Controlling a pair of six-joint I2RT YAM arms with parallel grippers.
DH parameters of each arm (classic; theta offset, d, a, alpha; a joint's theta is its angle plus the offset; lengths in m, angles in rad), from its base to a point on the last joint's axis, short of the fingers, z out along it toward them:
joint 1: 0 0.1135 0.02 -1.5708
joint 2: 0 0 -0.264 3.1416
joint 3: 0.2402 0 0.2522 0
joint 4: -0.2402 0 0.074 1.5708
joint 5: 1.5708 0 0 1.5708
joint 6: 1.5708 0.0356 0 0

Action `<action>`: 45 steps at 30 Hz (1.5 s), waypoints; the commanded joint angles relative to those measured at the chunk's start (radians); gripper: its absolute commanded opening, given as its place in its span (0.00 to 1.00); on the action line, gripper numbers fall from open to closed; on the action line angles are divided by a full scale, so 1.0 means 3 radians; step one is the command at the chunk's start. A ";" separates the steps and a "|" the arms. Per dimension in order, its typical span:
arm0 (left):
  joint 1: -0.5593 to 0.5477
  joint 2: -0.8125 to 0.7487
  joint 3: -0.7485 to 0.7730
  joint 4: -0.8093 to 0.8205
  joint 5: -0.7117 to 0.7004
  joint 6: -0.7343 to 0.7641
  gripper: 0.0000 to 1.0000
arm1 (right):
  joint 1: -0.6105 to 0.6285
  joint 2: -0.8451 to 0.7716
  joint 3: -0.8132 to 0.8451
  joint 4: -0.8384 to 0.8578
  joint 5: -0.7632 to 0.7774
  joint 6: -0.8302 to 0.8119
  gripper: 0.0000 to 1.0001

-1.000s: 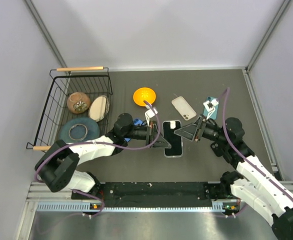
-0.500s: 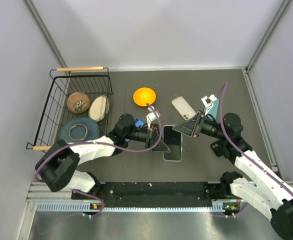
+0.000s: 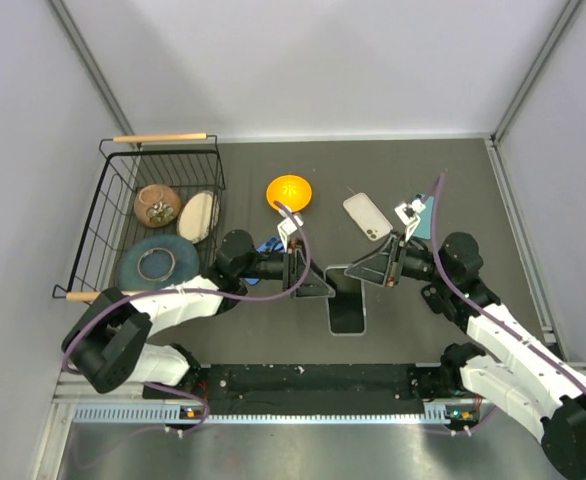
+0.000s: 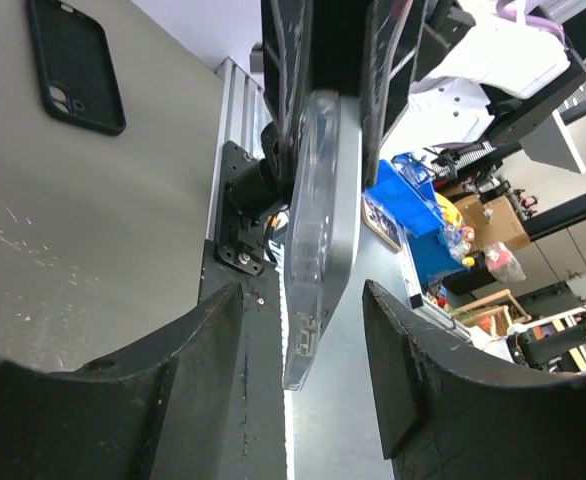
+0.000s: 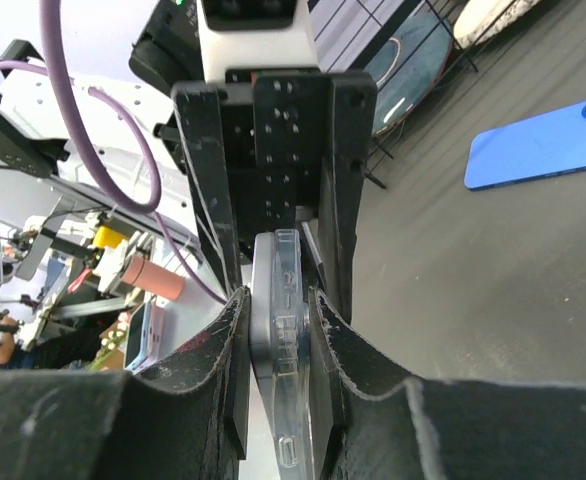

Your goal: Put the phone into the phone case

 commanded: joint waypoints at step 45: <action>0.0111 -0.0280 0.0173 -0.0653 -0.0490 0.0403 0.07 | 0.0001 -0.0221 -0.0132 -0.0241 0.0221 -0.0138 0.00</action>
